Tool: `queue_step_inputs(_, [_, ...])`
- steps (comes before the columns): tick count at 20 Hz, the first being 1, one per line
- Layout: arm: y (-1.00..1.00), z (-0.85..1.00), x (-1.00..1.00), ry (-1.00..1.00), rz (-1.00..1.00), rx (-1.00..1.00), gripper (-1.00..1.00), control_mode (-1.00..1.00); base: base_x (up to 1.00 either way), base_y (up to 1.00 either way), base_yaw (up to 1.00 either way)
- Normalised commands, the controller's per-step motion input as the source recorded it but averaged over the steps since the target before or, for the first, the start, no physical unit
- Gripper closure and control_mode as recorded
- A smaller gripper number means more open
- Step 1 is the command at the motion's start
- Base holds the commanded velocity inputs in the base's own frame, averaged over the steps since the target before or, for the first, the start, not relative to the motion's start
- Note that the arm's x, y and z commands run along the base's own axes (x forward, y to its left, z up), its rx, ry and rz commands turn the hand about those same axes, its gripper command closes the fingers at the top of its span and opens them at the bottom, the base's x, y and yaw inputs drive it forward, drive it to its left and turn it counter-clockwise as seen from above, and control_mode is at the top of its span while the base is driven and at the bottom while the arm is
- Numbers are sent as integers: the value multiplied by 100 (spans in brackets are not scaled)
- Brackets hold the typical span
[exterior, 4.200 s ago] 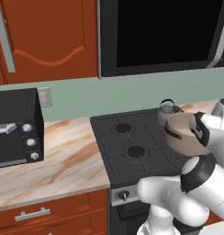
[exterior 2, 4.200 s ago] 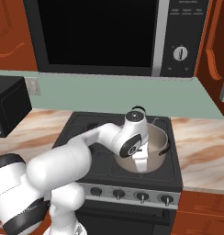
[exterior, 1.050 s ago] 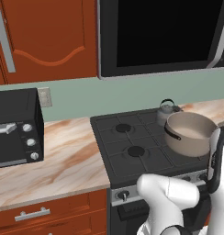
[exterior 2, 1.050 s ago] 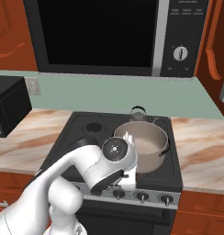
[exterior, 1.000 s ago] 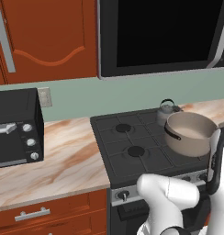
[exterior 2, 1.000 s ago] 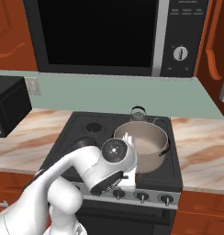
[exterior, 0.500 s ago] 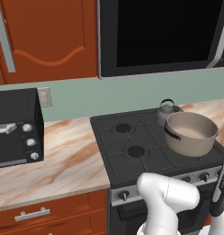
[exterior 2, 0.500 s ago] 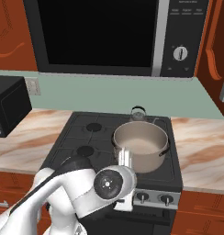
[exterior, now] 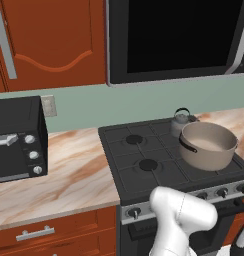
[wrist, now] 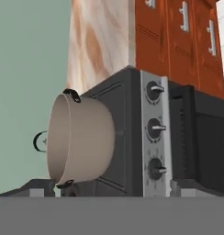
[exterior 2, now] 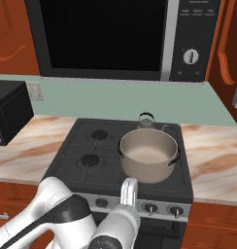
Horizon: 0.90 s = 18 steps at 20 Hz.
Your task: Pick the kettle from the cabinet and place it on a stove burner. Then pick the pot from the counter and place it on another stove burner. Finally, turn both burners on.
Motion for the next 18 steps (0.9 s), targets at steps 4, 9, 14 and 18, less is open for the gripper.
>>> queue_step_inputs(4, [0, -4, -39, -5, -3, 26, -100, -100, 0, 0, 0])
queue_step_inputs(9, [0, -5, -25, 0, 0, 33, -100, -100, 0, 0, 0])
queue_step_inputs(14, [1, -1, -5, -5, -2, 31, -100, -100, 0, 0, 0])
queue_step_inputs(18, [1, 0, -22, -2, -1, 22, -100, -100, 0, 0, 0])
